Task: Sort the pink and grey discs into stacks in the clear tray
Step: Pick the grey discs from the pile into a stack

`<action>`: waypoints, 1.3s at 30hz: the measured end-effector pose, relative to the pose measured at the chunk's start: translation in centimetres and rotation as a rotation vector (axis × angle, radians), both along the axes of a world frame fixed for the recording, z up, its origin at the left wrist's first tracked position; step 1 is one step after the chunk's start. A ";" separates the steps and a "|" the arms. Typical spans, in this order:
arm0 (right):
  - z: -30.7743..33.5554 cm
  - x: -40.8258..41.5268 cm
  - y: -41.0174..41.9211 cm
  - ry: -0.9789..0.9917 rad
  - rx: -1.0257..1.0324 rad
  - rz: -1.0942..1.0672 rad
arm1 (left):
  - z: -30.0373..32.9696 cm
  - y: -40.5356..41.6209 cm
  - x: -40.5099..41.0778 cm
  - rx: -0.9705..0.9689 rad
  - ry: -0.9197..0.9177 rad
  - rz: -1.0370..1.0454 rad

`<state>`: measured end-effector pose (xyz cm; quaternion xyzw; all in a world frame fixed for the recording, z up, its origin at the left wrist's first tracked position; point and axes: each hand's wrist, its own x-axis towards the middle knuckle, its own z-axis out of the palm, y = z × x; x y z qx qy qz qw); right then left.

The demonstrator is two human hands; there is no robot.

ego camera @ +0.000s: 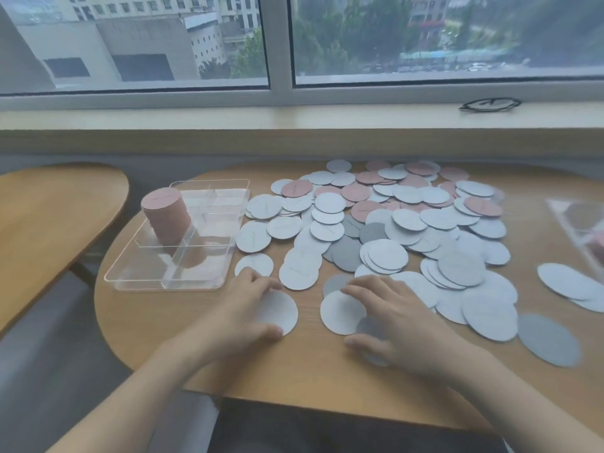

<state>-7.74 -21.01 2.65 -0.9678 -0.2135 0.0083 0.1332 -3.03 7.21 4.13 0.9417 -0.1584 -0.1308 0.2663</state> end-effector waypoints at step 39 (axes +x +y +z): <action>-0.9 5.0 -0.2 -0.137 0.821 -0.382 | -1.9 -6.0 6.7 -0.125 -0.221 0.237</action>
